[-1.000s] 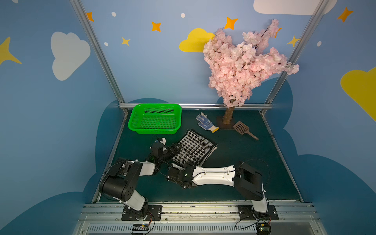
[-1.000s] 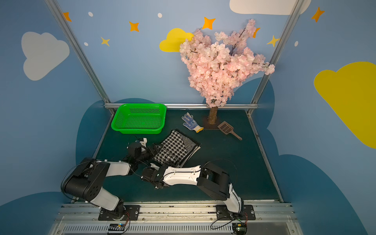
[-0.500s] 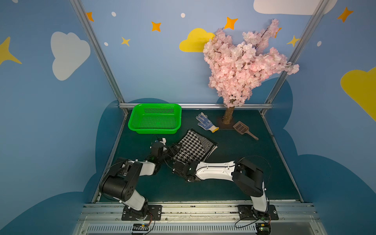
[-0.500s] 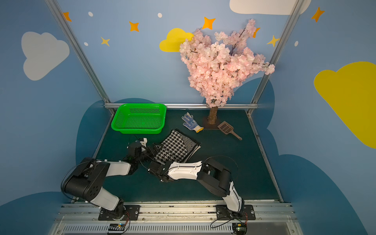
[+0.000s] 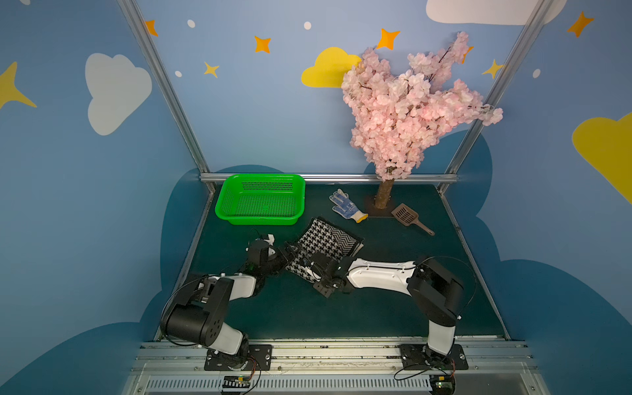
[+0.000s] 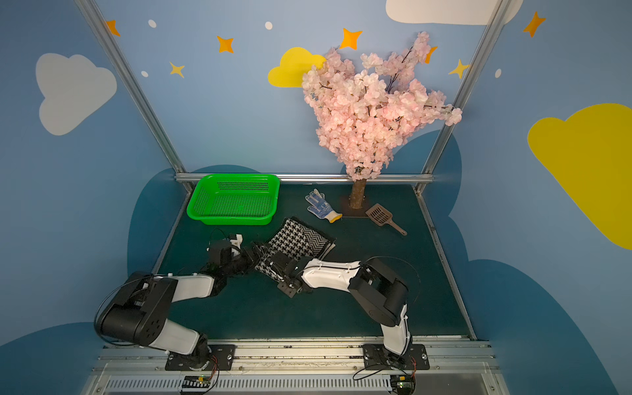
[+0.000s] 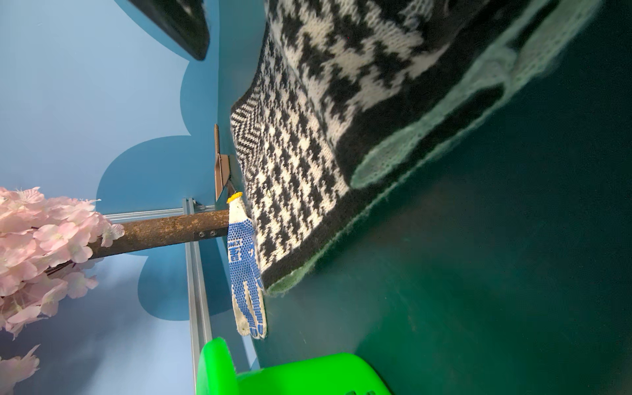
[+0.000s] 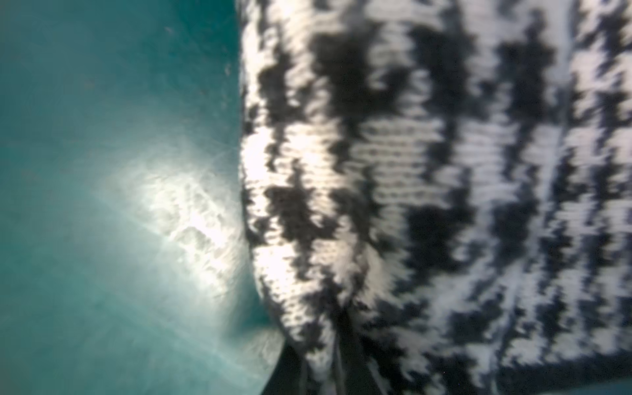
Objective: Roll up the scarf and place it into the basket
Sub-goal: Roll the scarf at the center of the board.
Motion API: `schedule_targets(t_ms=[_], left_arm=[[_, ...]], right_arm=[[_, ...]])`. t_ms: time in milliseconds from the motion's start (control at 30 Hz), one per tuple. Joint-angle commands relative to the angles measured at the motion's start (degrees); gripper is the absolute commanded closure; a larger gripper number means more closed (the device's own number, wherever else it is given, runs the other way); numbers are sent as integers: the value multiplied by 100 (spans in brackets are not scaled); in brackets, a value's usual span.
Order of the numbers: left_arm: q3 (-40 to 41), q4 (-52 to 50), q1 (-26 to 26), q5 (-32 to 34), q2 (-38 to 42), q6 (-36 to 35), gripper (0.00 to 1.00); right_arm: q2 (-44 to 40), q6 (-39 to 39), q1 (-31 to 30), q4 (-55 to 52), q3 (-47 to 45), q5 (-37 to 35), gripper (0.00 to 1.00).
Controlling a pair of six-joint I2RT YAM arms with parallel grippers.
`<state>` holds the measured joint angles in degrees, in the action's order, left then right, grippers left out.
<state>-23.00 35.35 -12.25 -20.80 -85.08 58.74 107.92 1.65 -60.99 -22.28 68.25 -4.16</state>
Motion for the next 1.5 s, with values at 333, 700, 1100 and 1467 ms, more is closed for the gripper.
schedule_targets(t_ms=[333, 700, 1100, 1467], left_arm=[[248, -2206, 39, 517, 2374, -481, 0], [431, -2374, 30, 574, 3761, -943, 0], [113, -1173, -305, -229, 2721, -1021, 0], [-395, -542, -682, -114, 1643, -961, 0]], right_arm=[[-333, 828, 1284, -489, 313, 4703, 100], [-322, 2514, 2141, 1617, -583, 6436, 100], [166, 3166, 2658, 2716, -1241, 6629, 100], [897, 3827, 2979, 3851, -1655, 6746, 100]])
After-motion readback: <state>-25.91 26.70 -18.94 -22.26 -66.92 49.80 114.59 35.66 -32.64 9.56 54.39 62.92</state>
